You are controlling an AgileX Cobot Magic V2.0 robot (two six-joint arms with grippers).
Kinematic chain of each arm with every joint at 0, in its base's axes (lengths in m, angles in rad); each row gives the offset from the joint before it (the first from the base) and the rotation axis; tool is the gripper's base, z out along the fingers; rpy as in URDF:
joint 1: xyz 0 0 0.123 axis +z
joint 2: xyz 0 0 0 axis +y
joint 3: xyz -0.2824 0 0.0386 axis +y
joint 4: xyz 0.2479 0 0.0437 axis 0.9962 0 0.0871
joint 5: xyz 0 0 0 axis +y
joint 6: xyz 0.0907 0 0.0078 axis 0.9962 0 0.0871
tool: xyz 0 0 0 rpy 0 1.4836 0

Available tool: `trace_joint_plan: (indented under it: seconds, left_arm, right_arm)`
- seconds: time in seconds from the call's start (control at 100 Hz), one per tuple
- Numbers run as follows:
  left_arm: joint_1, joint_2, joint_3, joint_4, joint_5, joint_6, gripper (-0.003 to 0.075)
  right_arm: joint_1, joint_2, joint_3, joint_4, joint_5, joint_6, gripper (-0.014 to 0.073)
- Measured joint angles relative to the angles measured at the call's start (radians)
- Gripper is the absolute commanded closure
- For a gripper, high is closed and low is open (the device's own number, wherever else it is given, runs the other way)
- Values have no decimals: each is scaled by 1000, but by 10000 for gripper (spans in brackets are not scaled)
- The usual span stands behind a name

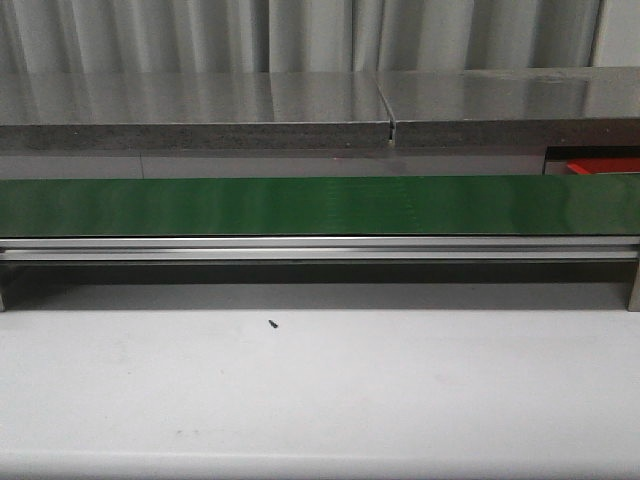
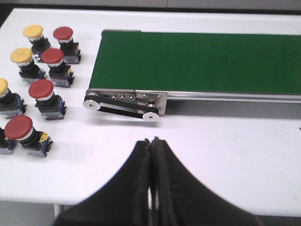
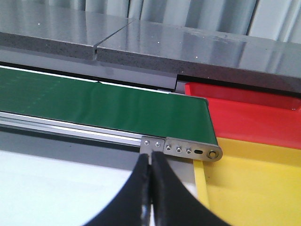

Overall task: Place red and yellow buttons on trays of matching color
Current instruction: 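Move the left gripper down over a red push button on the table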

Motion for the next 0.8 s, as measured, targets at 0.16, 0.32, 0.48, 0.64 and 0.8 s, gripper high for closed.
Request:
trace_joint_plan:
  seconds: [0.16,0.32,0.48,0.64,0.8]
  left_arm:
    - [0,123,-38,-13,18,0,739]
    - [0,206,-38,-24,24,0,739]
    - [0,267,-38,-21,24,0,738]
    - [0,322,-38,-5,2,0,589]
    - [0,348,-38,-5,1,0,197]
  right_arm:
    - [0,0,0,0,0,0,660]
    - [0,0,0,0,0,0,660]
    - [0,0,0,0,0,0,660]
    - [0,0,0,0,0,0,660]
    - [0,0,0,0,0,0,660]
